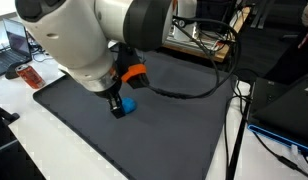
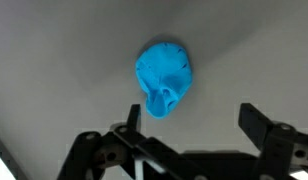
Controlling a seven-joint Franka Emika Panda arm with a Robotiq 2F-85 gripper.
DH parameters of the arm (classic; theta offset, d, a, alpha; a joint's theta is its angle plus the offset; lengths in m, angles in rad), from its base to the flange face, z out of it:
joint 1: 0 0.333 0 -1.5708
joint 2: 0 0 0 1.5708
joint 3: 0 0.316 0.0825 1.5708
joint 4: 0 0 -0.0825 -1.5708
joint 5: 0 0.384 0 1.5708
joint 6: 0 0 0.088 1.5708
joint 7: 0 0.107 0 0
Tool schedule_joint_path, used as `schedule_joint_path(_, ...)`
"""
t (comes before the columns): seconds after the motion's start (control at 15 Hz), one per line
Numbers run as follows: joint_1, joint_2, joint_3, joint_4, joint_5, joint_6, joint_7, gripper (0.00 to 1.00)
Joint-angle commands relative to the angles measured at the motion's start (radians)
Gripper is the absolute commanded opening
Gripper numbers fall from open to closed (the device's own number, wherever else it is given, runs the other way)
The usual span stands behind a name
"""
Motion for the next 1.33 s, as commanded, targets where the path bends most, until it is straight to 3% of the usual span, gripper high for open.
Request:
schedule_joint_path(0.0, -0.038, 0.078, 0.018, 0.163, 0.059, -0.095, -0.047, 1.0)
schedule_joint_path(0.47, -0.097, 0.115, 0.052, 0.262, 0.123, -0.139, -0.061, 1.0)
schedule_joint_path(1.27, -0.245, 0.122, 0.162, 0.282, 0.247, -0.18, -0.168, 1.0)
